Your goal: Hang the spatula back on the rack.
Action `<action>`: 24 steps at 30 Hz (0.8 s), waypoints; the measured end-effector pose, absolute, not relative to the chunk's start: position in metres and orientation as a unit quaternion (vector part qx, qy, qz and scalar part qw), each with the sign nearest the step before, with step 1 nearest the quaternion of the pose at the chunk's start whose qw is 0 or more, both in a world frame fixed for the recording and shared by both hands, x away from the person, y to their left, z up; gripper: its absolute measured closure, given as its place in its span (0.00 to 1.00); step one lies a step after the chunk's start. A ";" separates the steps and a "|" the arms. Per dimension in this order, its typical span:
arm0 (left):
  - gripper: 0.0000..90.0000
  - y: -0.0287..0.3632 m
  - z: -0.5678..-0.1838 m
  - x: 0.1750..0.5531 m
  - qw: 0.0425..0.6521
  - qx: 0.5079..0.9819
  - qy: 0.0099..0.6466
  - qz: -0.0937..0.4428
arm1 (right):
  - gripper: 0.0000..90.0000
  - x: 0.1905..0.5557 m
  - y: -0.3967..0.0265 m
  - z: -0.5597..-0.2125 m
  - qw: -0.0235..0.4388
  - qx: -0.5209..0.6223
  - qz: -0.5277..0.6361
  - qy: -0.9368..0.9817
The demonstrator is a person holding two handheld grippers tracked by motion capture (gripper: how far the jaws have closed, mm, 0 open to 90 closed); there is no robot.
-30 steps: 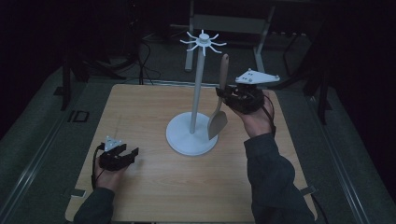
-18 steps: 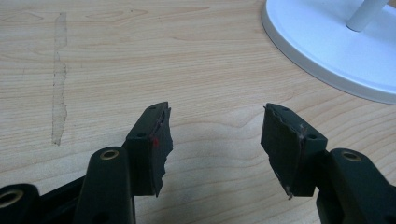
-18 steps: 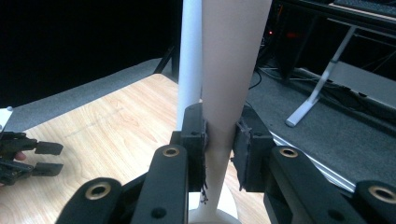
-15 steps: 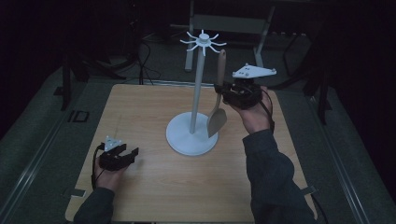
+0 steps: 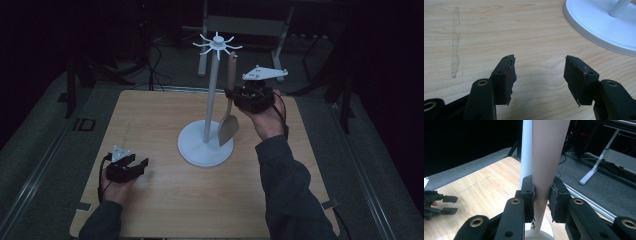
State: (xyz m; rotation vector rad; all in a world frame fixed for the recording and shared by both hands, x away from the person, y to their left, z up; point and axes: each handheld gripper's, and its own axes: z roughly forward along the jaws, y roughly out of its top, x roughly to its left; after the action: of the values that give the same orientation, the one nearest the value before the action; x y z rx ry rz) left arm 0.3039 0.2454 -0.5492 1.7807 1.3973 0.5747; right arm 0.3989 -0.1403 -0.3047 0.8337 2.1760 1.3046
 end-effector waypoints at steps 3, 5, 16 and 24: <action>0.47 0.246 -0.549 0.304 0.392 0.701 0.551 0.226 | 0.84 0.401 -0.137 -0.305 0.232 0.304 0.475 0.793; 0.47 0.246 -0.549 0.304 0.393 0.701 0.551 0.226 | 0.82 0.401 -0.136 -0.307 0.232 0.304 0.472 0.794; 0.47 0.245 -0.549 0.304 0.393 0.701 0.550 0.226 | 0.45 0.393 -0.139 -0.316 0.254 0.308 0.469 0.788; 0.47 0.245 -0.549 0.304 0.392 0.701 0.550 0.226 | 0.34 0.387 -0.144 -0.325 0.251 0.313 0.462 0.791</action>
State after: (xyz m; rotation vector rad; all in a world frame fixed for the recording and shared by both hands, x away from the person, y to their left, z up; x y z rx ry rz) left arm 0.3039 0.2453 -0.5492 1.7803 1.3975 0.5744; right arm 0.3866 -0.1443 -0.3249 0.8504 2.1532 1.2559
